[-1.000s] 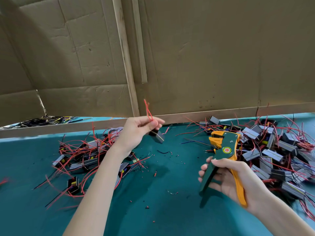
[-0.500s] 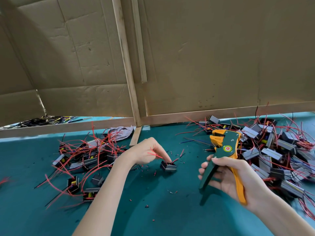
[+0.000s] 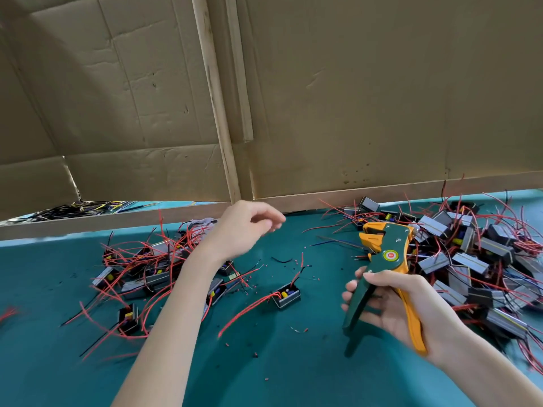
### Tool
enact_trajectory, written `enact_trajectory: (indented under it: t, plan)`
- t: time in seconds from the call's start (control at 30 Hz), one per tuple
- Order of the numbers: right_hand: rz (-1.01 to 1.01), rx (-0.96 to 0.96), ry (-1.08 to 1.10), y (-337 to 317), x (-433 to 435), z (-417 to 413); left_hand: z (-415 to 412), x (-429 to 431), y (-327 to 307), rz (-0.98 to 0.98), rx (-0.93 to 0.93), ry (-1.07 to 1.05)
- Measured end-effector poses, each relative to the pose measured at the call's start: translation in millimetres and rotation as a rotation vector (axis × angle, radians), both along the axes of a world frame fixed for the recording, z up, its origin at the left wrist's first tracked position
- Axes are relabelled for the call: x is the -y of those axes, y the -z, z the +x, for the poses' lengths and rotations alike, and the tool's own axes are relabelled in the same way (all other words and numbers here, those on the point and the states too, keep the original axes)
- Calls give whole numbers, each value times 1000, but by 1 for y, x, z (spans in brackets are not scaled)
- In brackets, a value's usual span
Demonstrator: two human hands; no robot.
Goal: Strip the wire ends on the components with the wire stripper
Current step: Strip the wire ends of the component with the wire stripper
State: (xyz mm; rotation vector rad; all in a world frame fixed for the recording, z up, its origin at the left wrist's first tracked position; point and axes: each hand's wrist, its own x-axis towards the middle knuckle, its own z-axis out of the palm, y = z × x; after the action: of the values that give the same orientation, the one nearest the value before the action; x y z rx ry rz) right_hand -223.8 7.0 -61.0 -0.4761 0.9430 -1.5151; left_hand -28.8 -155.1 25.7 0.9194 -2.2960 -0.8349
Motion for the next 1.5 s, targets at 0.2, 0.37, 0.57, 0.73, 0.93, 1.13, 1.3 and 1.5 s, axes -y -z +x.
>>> enact_trajectory:
  t: [0.2,0.37,0.57,0.73,0.93,1.13,1.3,1.5]
  plan:
    - [17,2,2,0,1,2,-38,-19,33,-119,329,-77]
    - [-4,-6,-3,-3,-1,2,-39,-10,59,59,320,90]
    - [-14,-14,-44,-4,-4,5,-38,-2,77,188,202,141]
    - [11,-29,-48,-1,-1,4,-40,-6,84,266,26,175]
    - [-9,-101,-55,0,2,1,-40,-11,52,295,-385,151]
    - [-120,-208,-204,-7,-4,4,-38,-26,24,236,-462,209]
    - [-183,-199,-238,-13,-6,9,-37,-34,17,253,-397,247]
    - [-208,-245,-256,-17,-11,12,-32,-36,10,286,-337,288]
